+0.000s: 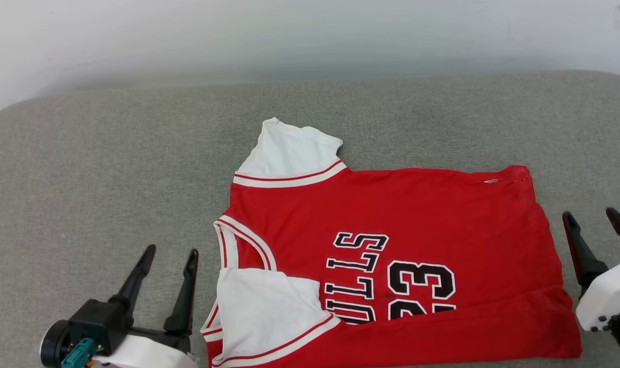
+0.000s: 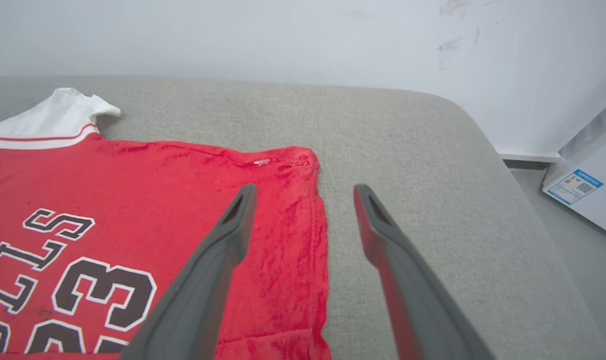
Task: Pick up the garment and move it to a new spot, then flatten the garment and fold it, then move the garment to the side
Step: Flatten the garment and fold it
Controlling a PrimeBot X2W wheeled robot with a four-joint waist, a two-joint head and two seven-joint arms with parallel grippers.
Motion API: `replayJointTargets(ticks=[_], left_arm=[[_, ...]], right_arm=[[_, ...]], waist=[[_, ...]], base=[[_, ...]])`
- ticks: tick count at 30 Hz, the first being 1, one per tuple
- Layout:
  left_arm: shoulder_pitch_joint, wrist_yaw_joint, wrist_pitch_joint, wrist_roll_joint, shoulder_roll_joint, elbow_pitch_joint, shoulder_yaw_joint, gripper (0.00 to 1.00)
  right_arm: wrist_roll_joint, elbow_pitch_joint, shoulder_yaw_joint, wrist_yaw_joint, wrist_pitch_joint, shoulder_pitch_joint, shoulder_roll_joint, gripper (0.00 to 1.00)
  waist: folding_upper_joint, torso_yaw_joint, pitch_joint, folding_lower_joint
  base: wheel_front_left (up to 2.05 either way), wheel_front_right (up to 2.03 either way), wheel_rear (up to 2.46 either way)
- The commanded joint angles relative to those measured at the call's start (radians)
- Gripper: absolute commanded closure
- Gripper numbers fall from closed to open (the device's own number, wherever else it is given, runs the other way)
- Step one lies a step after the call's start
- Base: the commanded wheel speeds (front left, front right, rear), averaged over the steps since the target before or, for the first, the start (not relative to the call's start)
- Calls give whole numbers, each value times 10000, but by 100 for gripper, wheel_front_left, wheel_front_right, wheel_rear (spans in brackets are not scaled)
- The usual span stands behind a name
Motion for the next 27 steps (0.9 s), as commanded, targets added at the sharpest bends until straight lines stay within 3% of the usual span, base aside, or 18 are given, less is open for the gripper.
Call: replayJointTargets(ticks=[1,9,16,20,27], left_arm=[[-62,40,-96,36,-131,-36,103,0],[-170,-499,-227,214,-941,-419,1201,0],[-411,-1306,-221,695,-1252,-351,1610,0],[-1037,-1692,-210,936,-1041,-95,1497,0],[-2621,-2158,947,1069,-424,196,1277,0]], right_arm=[[47,-77,-6,-5,-332,-71,156,0],[-82,-609,30,-4,-2758,157,1077,0],[-247,-476,189,-5,-3801,195,1461,0],[-174,-435,251,-4,-3954,45,1518,0],[-29,-341,389,-4,-4022,-251,1710,0]], waist=[[-1,-12,-26,0],[-1,-134,5,0],[-1,-371,349,0],[-1,-571,764,0],[-1,-1044,1604,0]], base=[[0,0,0],[0,0,0],[0,0,0],[0,0,0],[0,0,0]])
